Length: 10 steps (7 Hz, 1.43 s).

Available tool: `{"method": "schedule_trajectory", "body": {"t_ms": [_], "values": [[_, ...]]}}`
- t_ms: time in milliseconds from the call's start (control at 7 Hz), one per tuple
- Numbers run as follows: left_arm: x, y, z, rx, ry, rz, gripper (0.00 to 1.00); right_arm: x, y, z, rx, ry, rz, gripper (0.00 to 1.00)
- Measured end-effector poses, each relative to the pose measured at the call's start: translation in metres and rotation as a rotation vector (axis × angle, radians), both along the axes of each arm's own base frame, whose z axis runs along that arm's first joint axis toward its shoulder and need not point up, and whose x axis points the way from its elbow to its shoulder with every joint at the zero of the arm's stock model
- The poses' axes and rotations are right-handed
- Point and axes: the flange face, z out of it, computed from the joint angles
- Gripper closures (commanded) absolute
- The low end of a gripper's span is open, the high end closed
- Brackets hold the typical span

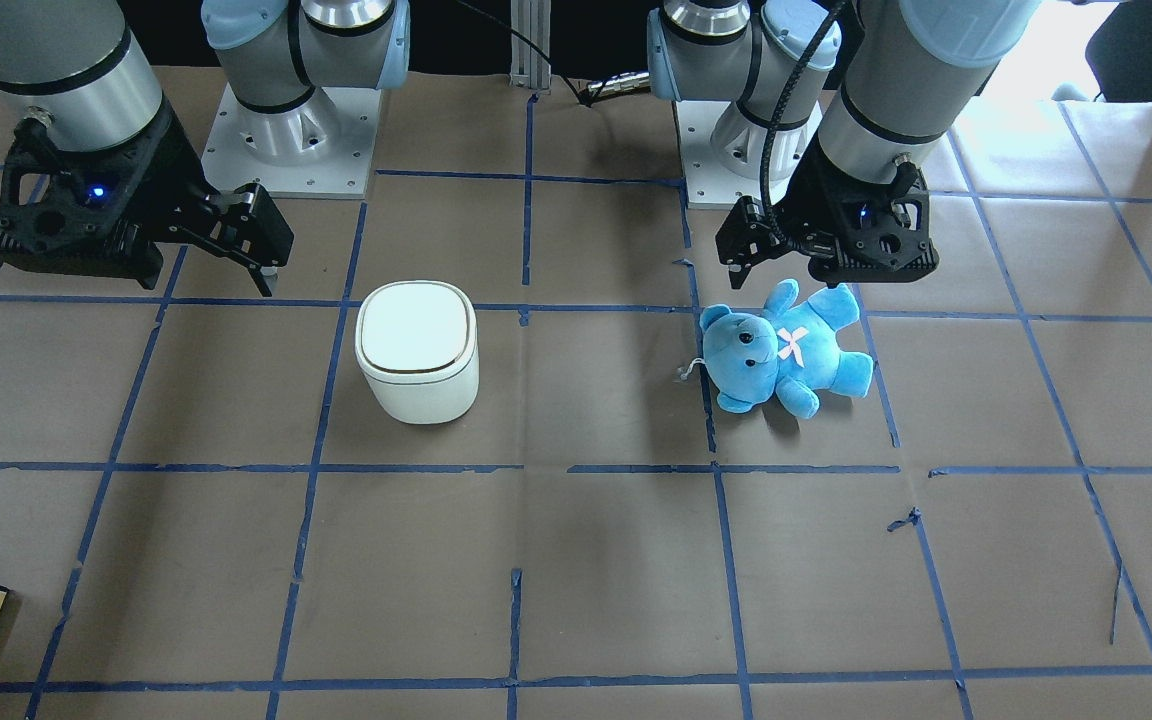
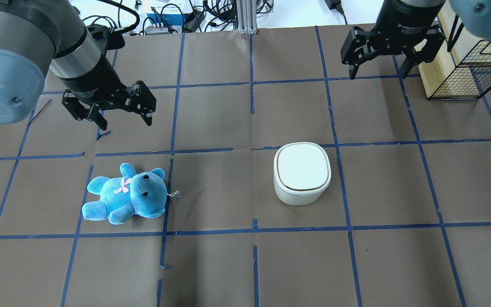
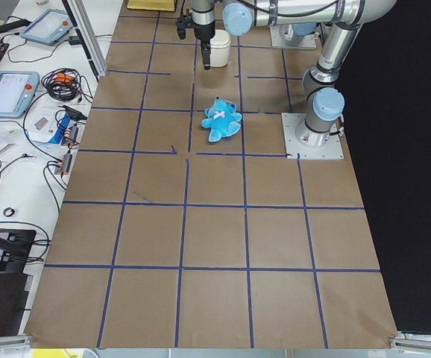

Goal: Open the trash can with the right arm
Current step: 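Move the right gripper over the white trash can and lower it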

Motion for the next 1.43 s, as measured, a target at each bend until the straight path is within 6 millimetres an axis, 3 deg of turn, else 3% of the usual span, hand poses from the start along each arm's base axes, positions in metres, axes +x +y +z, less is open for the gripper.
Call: {"method": "schedule_trajectory", "body": {"t_ms": [571,714,1000,1286,1429], "values": [[0.0,0.0,0.0,0.0,0.0,0.0,0.0,0.0,-0.001,-0.001,0.002,-0.002,-0.002,0.0],[0.0,0.0,0.0,0.0,0.0,0.0,0.0,0.002,-0.004,-0.003,-0.003,-0.006,-0.004,0.09],[0.0,0.0,0.0,0.0,0.0,0.0,0.0,0.017,-0.003,-0.021,0.005,-0.003,0.001,0.61],[0.0,0.0,0.0,0.0,0.0,0.0,0.0,0.071,0.021,-0.045,0.049,0.013,-0.039,0.92],[0.0,0.0,0.0,0.0,0.001,0.0,0.0,0.101,0.039,-0.059,0.081,0.022,-0.072,0.96]]}}
